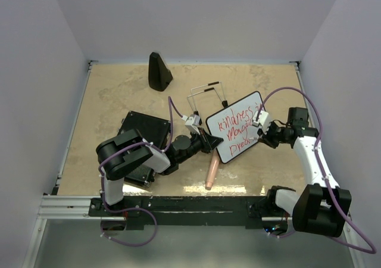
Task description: Write a sentence on the whiteboard
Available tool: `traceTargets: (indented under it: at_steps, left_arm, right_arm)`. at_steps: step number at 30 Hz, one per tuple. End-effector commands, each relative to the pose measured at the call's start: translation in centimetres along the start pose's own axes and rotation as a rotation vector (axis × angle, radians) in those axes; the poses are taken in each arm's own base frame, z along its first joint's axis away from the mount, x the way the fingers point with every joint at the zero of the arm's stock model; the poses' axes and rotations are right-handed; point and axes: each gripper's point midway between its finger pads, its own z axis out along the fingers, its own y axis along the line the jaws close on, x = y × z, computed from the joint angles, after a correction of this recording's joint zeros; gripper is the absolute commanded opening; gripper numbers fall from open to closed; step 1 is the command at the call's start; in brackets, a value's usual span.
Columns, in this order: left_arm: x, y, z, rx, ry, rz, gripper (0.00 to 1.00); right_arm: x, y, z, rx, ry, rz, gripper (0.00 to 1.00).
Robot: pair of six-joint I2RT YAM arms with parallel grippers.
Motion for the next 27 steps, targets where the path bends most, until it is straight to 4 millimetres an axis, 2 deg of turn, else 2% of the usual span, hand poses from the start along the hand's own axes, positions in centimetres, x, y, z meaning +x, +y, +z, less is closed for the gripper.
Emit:
traceTargets:
  at_steps: [1, 13, 16, 23, 27]
  left_arm:
    - [-2.2, -2.9, -0.1, 0.103, -0.073, 0.022, 0.00]
    - [-2.1, -2.8, 0.0, 0.100, -0.071, 0.022, 0.00]
    - [-2.2, -2.9, 0.0, 0.104, -0.072, 0.022, 0.00]
    - [-2.1, -2.8, 0.0, 0.101, -0.070, 0.023, 0.00]
    - [-2.1, -2.8, 0.0, 0.100, -0.069, 0.023, 0.00]
  right_arm:
    - [0.3, -0.4, 0.3, 0.010, 0.000, -0.005, 0.00]
    - [2.3, 1.4, 0.6, -0.060, 0.063, -0.021, 0.00]
    - [1.7, 1.0, 0.5, -0.047, 0.046, -0.023, 0.00]
    - [-0.8, -1.3, -0.3, 0.023, -0.018, -0.025, 0.00]
    - [-1.5, -1.7, -0.5, 0.033, -0.036, -0.023, 0.00]
